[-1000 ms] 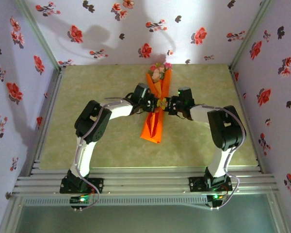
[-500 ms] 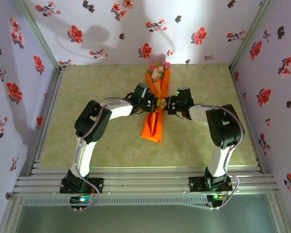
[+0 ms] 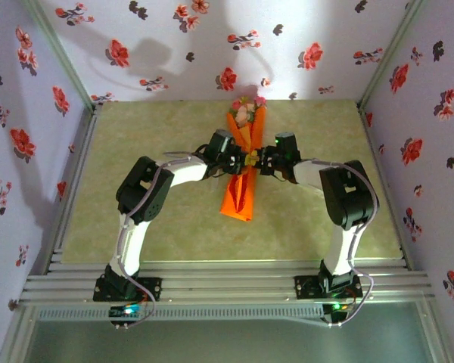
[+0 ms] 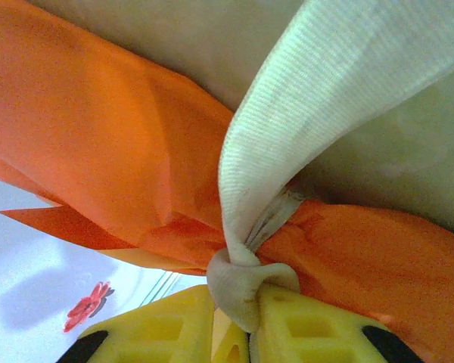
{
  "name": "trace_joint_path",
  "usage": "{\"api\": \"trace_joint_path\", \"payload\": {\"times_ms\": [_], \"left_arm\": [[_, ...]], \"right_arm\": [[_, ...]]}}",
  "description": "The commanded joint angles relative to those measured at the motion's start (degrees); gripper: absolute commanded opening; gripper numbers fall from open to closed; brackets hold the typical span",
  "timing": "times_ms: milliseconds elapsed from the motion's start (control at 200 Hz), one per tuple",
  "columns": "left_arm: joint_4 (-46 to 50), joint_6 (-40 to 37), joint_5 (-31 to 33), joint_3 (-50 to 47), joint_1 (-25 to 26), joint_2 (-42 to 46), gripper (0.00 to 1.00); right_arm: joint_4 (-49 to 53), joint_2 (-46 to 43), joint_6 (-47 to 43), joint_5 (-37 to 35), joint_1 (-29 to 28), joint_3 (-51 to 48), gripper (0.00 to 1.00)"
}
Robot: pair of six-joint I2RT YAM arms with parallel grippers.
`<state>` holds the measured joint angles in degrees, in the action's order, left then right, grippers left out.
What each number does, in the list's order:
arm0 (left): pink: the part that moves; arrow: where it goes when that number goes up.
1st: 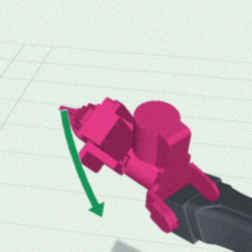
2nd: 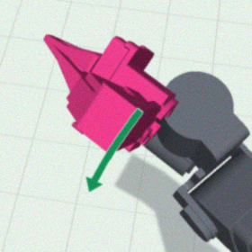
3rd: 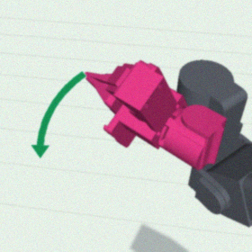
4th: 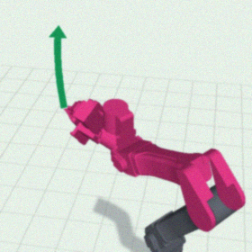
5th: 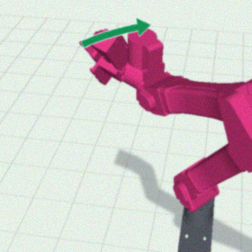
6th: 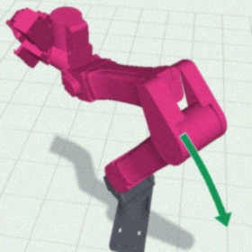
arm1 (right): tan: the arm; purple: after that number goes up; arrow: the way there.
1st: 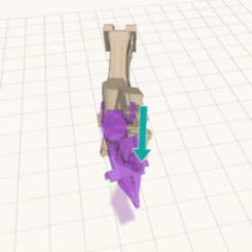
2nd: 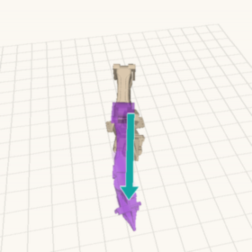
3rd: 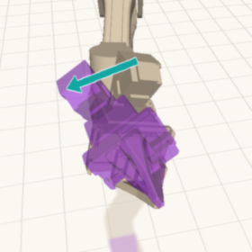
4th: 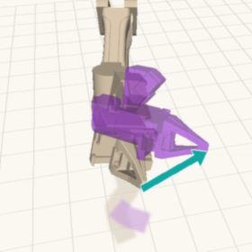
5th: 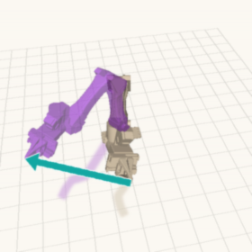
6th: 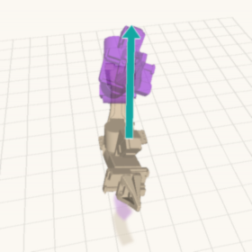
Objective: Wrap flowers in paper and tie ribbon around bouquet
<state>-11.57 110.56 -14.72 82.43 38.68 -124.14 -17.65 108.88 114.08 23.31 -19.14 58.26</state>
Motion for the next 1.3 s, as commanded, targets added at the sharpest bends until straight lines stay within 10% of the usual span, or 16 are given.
{"api": "trace_joint_path", "payload": {"times_ms": [0, 230, 360, 530, 805, 1295], "left_arm": [[-0.2, -1.4, -0.1, -0.3, 0.6, 2.3, 0.0], [1.4, -2.2, -0.2, 0.1, 0.5, 2.8, 0.0], [6.2, -3.4, -0.1, 0.7, 0.0, 4.6, 0.33], [13.6, -4.1, -0.3, 0.8, -0.8, 7.9, 0.44], [27.5, -1.1, -0.6, -2.4, -3.1, 13.4, 0.52], [18.7, 7.2, 1.7, 3.6, -4.1, 3.2, 0.62]], "right_arm": [[1.4, 1.2, 0.2, -1.7, 0.2, 1.2, 0.21], [1.2, 0.9, -0.1, -2.2, 0.2, 0.8, 0.0], [2.1, -0.7, -1.4, -2.9, 0.5, 0.7, 0.0], [2.5, -2.2, -2.8, -2.8, 0.7, 0.6, 0.0], [2.8, -3.8, -3.4, -2.6, 0.8, 0.3, 0.0], [2.5, -5.0, -3.5, -2.1, 0.8, -1.0, 0.0]]}}
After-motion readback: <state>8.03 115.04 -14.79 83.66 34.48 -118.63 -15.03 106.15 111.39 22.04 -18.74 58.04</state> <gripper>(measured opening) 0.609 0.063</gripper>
